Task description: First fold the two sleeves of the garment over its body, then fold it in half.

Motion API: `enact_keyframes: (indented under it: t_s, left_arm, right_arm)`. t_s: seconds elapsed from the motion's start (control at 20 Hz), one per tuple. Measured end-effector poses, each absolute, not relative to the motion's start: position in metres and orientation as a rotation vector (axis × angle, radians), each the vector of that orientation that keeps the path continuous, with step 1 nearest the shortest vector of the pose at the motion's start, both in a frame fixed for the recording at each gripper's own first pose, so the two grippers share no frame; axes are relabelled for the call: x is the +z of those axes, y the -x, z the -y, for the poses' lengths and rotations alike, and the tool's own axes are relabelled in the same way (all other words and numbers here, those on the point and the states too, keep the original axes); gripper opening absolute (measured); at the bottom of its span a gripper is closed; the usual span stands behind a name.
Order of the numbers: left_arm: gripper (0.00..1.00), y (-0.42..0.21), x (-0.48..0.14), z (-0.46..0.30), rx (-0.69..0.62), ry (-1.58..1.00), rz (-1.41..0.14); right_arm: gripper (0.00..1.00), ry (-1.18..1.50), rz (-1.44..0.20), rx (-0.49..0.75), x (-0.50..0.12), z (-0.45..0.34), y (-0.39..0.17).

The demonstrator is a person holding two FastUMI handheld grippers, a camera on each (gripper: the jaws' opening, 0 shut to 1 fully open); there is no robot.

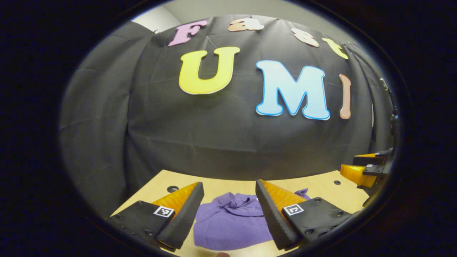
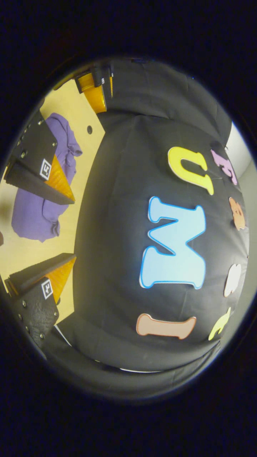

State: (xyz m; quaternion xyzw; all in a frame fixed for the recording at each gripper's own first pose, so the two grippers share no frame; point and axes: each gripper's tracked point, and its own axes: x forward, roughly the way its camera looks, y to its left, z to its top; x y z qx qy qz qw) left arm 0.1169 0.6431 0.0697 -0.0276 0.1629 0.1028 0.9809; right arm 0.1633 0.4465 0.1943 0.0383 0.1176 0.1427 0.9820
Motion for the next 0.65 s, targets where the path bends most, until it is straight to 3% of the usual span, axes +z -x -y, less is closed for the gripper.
enact_keyframes:
  t_s: [0.35,0.65]
  left_arm:
    - [0.96,-0.071,0.115,-0.626,0.146,0.035,-0.257]
    - [0.95,-0.042,0.136,-0.615,0.102,0.037,-0.22]
  right_arm:
    - [0.84,-0.104,-0.085,0.255,0.257,-0.445,-0.1]
    - [0.84,-0.119,-0.067,0.183,0.271,-0.423,-0.054]
